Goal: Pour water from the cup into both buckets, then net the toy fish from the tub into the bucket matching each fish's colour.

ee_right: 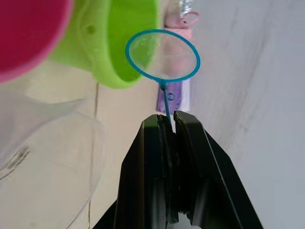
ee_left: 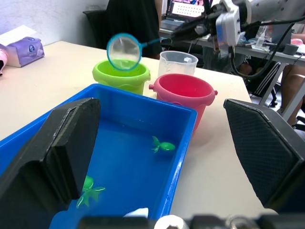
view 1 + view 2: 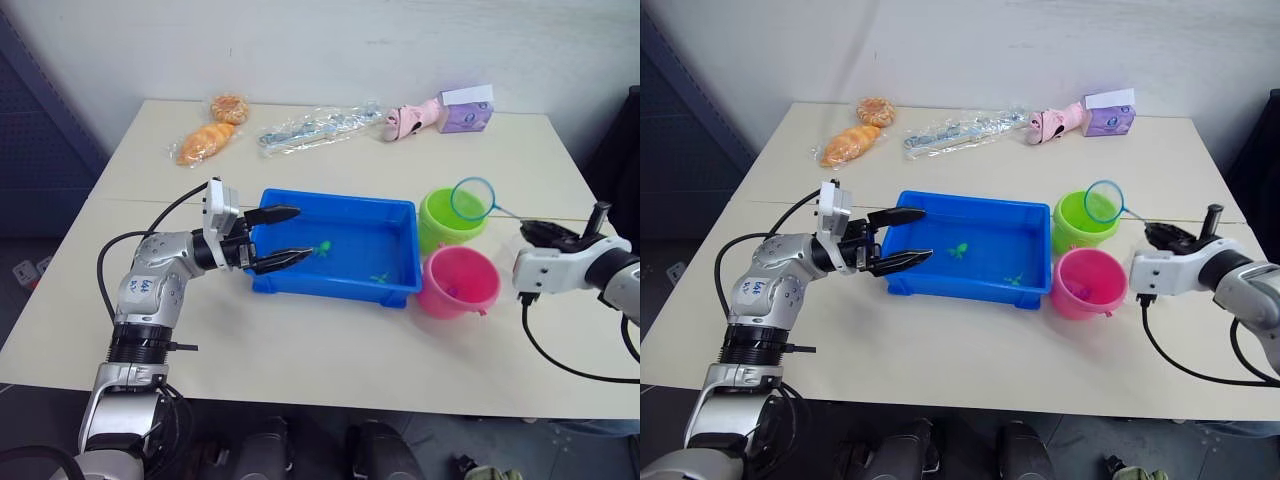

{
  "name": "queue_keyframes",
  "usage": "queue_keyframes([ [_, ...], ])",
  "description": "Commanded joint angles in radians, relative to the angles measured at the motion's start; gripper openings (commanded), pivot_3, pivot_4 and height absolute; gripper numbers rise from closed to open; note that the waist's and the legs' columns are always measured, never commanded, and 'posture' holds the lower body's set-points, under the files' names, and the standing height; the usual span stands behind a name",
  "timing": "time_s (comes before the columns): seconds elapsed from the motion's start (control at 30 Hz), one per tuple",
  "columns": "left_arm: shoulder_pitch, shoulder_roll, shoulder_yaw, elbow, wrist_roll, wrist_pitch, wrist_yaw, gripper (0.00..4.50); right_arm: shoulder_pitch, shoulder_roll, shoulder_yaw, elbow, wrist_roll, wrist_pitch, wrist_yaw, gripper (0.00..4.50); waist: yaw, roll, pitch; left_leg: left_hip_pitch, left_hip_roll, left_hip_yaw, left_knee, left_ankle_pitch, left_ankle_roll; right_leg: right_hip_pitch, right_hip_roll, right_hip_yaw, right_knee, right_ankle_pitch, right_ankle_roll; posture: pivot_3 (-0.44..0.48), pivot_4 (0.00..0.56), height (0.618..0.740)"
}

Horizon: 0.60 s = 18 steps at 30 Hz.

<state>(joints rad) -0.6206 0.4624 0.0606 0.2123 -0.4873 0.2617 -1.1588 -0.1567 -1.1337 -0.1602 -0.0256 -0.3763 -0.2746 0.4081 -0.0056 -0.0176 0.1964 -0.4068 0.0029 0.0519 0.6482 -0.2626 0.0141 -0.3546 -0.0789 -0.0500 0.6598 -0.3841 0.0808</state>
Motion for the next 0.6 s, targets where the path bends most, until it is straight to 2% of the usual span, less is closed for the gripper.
queue_keyframes([
  [0.03, 0.006, 0.048, 0.033, -0.002, -0.016, -0.019, -0.044, 4.46, -0.059, 0.051, -0.07, -0.112, 0.26, 0.066, 0.114, 0.0, -0.002, 0.0, 0.0, 0.0, 0.0, 0.0, 0.0, 0.0, 0.0, 0.0, 0.0, 0.0, 0.0, 0.0, 0.0, 0.0, 0.15, 0.74],
  [0.1, 0.024, 0.092, 0.043, 0.024, -0.011, -0.034, -0.089, 4.46, -0.088, 0.044, -0.039, -0.179, 0.367, 0.102, 0.228, 0.0, -0.004, 0.0, 0.0, 0.0, 0.001, 0.0, 0.0, 0.0, 0.0, 0.0, 0.001, 0.0, 0.001, 0.0, 0.0, 0.0, 0.15, 0.74],
  [0.27, 0.045, 0.175, 0.044, 0.071, -0.002, -0.071, -0.178, 4.46, -0.174, 0.037, 0.112, -0.287, 0.407, 0.188, 0.415, 0.0, -0.009, 0.0, 0.0, 0.001, 0.001, -0.001, 0.0, 0.0, 0.0, 0.001, 0.0, 0.0, 0.0, 0.0, 0.0, 0.0, 0.15, 0.74],
  [0.47, 0.053, 0.205, 0.022, 0.066, 0.009, -0.07, -0.224, 4.46, -0.324, 0.021, 0.307, -0.216, 0.223, 0.14, 0.562, 0.0, 0.001, 0.001, 0.0, 0.0, -0.001, -0.001, 0.002, -0.002, 0.003, 0.001, -0.002, 0.0, 0.0, 0.0, 0.0, 0.0, 0.15, 0.74],
  [0.6, 0.058, 0.193, 0.018, 0.044, 0.007, -0.051, -0.207, 4.46, -0.408, 0.022, 0.361, -0.136, 0.111, 0.107, 0.585, 0.0, 0.0, 0.001, 0.0, 0.0, -0.001, -0.001, 0.002, -0.002, 0.003, 0.001, -0.002, 0.0, 0.0, 0.0, 0.0, 0.0, 0.15, 0.74],
])
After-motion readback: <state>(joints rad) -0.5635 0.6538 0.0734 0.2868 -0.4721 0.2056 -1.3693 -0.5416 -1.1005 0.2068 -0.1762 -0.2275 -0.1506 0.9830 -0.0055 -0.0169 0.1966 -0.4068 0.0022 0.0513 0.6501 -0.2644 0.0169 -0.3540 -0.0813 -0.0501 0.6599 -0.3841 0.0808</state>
